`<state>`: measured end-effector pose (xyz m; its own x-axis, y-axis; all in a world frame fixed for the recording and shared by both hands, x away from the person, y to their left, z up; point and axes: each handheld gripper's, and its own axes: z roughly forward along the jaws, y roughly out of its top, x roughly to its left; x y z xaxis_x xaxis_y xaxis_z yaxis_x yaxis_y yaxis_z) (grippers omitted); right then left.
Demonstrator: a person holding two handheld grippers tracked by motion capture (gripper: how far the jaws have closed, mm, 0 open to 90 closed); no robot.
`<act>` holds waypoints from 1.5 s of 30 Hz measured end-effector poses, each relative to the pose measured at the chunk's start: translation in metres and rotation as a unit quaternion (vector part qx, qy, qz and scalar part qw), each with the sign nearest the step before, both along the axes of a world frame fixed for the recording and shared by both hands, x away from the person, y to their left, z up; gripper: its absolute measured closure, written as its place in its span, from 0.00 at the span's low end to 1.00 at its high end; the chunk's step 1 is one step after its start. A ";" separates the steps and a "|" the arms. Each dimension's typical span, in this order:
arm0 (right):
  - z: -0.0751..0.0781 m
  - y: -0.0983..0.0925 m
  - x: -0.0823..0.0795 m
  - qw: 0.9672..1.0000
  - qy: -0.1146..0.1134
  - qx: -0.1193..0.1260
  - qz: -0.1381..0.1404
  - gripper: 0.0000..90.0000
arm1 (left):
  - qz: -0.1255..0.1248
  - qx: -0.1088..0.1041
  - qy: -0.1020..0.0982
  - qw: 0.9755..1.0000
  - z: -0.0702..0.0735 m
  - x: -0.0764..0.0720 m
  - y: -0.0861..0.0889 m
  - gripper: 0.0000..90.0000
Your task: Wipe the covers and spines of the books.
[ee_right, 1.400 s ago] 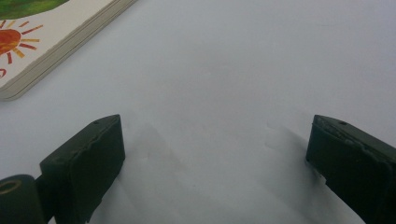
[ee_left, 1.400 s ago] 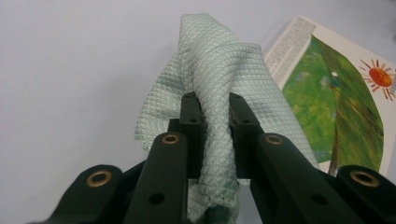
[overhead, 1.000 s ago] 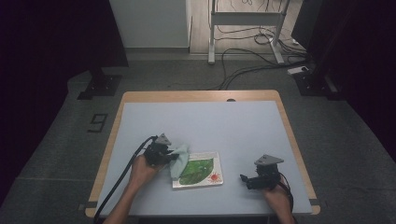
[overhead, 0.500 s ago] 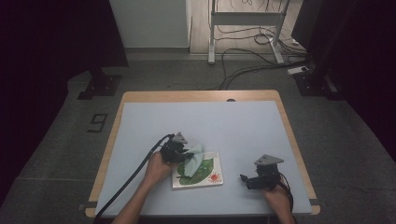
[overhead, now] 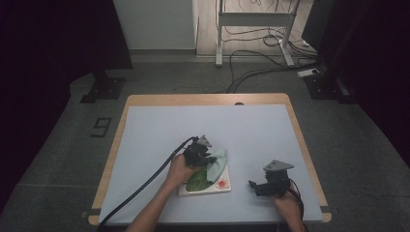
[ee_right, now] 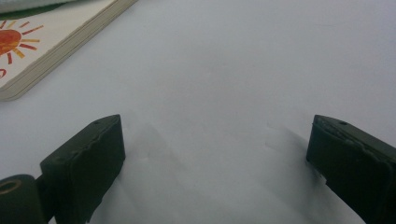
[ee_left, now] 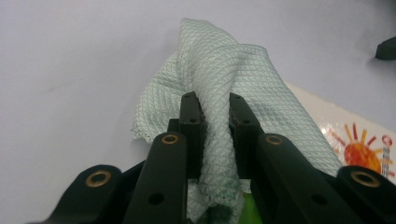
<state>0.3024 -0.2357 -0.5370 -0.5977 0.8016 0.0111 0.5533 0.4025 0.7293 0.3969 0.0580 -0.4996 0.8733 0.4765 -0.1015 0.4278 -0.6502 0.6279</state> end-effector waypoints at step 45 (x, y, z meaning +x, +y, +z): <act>0.000 0.000 0.000 1.000 -0.001 0.000 0.000 0.04 | -0.025 -0.003 0.010 1.000 0.001 -0.036 0.035 0.88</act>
<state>0.3020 -0.2354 -0.5370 -0.5971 0.8021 0.0094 0.5525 0.4027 0.7298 0.3609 0.0926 -0.4988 0.8936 0.4319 -0.1222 0.4079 -0.6678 0.6226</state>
